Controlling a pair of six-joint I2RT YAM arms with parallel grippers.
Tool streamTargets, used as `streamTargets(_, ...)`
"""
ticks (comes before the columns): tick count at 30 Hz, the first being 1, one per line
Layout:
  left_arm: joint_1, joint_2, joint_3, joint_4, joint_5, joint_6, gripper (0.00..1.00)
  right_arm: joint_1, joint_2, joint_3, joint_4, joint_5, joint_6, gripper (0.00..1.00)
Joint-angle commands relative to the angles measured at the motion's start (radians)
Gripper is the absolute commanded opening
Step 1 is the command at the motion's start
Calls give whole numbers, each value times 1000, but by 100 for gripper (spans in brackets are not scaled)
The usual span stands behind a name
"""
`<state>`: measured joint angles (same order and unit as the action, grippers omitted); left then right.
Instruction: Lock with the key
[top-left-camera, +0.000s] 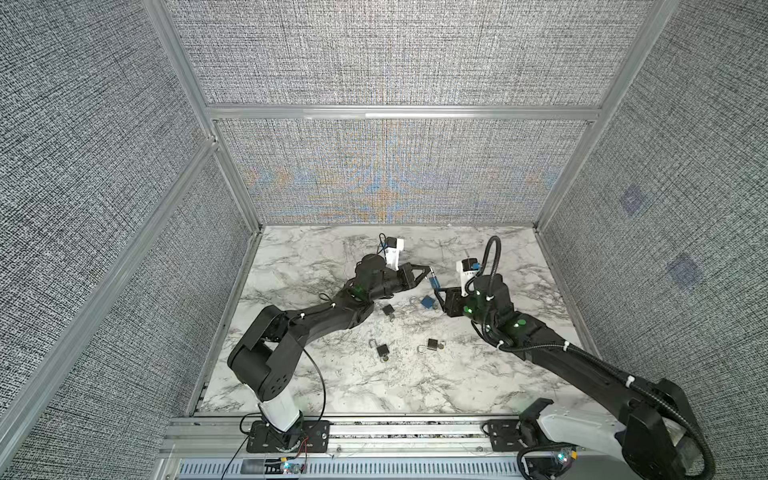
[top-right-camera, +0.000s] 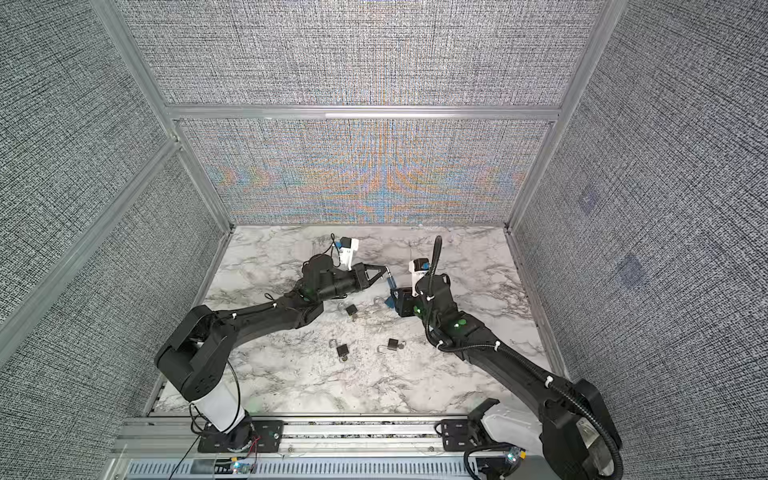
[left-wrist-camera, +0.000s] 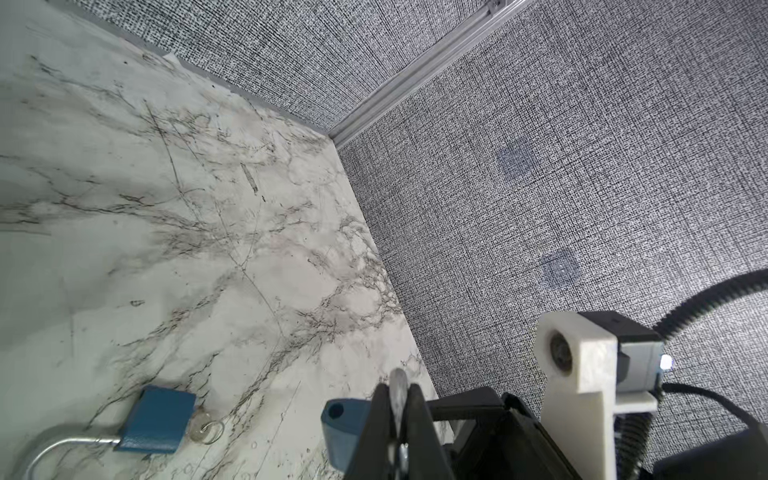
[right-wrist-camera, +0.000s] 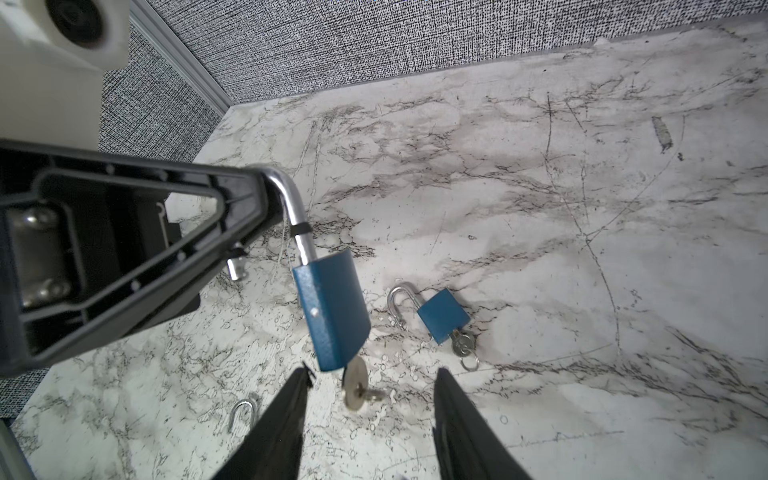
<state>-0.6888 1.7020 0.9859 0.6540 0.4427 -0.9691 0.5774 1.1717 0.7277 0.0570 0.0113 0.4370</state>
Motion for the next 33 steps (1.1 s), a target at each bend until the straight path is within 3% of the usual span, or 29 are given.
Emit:
streamTargets(1, -3, -20, 4, 4, -14, -1, 0, 2, 13, 6, 76, -30, -11, 45)
streamTargets(6, -6, -31, 10, -3, -18, 0, 0, 3, 39, 21, 87, -37, -16, 40)
streamTargets(33, -14, -34, 24, -8, -13, -8, 0, 4, 81, 42, 129, -11, -18, 35)
